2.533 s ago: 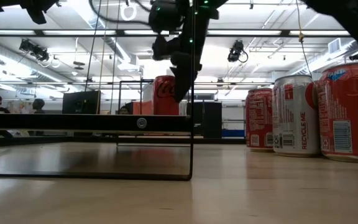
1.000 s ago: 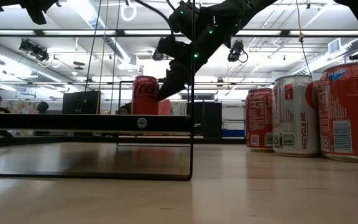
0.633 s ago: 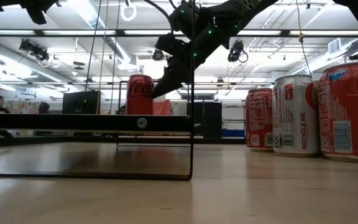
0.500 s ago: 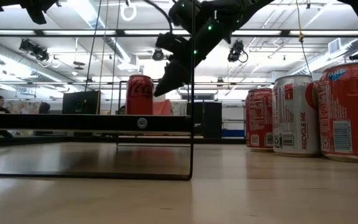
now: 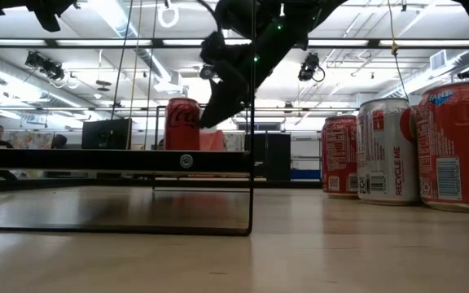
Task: Place canned beverage on shelf
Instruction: Put the top red black soda can on the shelf
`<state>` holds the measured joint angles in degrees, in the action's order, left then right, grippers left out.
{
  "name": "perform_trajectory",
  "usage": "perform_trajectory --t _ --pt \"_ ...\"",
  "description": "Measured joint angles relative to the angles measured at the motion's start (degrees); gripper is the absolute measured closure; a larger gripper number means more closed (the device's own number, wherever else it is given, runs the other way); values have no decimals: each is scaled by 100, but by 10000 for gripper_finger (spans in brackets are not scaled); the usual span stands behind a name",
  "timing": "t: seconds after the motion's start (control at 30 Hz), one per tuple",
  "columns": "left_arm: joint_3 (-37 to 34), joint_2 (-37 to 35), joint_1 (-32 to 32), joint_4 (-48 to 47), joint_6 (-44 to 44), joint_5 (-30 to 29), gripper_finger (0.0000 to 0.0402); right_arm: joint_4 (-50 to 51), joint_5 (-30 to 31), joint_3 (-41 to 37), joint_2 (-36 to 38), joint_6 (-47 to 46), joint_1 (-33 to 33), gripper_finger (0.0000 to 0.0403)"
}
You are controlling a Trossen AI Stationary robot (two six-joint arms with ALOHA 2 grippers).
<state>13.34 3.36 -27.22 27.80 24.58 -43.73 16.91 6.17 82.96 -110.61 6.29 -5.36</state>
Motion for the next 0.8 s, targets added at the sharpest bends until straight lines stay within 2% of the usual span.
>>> perform_trajectory --t 0.1,0.2,0.5,0.8 --pt "0 0 0 12 -1 -1 207 -550 -340 -155 0 11 31 122" --pt "0 0 0 23 -2 -2 207 -878 -411 -311 0 18 37 122" --pt "0 0 0 25 0 -3 207 -965 198 -403 0 288 -27 122" --pt "0 0 0 25 26 -3 207 -1298 331 -403 0 483 -289 122"
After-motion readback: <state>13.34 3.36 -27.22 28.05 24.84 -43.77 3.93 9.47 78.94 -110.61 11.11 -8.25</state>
